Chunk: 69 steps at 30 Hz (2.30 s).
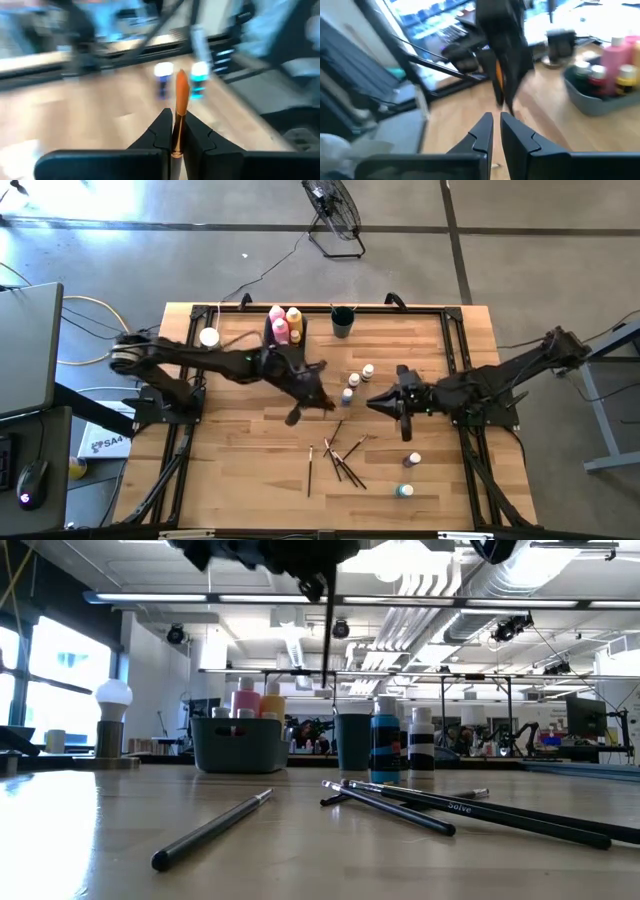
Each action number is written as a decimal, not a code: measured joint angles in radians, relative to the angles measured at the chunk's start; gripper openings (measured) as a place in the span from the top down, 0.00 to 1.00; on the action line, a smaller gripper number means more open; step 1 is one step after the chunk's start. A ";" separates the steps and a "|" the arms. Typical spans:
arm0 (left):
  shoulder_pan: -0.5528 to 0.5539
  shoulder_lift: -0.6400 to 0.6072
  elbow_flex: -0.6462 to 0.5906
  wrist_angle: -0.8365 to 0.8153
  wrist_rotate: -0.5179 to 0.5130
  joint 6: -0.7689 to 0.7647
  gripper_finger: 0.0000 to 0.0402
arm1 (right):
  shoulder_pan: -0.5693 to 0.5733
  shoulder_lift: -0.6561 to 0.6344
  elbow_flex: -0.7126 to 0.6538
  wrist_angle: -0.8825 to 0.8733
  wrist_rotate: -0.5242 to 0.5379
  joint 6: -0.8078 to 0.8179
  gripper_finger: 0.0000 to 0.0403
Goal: Pick & Place Paint Supplies
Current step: Put the gold paint brush into the green bin
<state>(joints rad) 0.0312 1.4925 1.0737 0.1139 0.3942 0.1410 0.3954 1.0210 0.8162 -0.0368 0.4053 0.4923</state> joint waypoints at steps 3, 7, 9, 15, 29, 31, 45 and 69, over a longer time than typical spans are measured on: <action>0.022 -0.083 0.000 -0.075 -0.160 0.048 0.97 | 0.016 0.000 0.000 -0.072 0.089 0.001 0.93; 0.051 -0.142 0.000 -0.107 -0.228 0.050 0.97 | 0.018 0.018 0.000 -0.109 0.158 0.006 0.93; 0.056 -0.147 0.000 -0.129 -0.274 0.056 0.97 | 0.017 0.040 0.000 -0.111 0.178 -0.001 0.93; 0.117 -0.145 0.000 -0.182 -0.363 0.098 0.97 | -0.006 0.124 0.000 -0.203 0.124 -0.031 0.98; 0.497 -0.100 0.001 0.056 0.014 0.064 0.97 | -0.458 0.165 0.000 -0.038 -0.383 -0.386 0.99; 0.518 -0.095 0.000 0.063 0.027 0.071 0.97 | -0.544 0.170 0.000 0.012 -0.473 -0.410 0.99; 0.584 -0.019 0.002 0.199 0.169 0.008 0.97 | -0.795 0.455 0.000 0.607 -0.623 -0.458 0.99; 0.568 0.110 0.072 0.286 0.148 -0.042 0.97 | -0.797 0.504 0.018 0.693 -0.380 -0.575 0.67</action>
<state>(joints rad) 0.5991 1.6028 1.1461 0.4004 0.5418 0.0993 -0.4019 1.5250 0.8345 0.6562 0.0250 -0.0830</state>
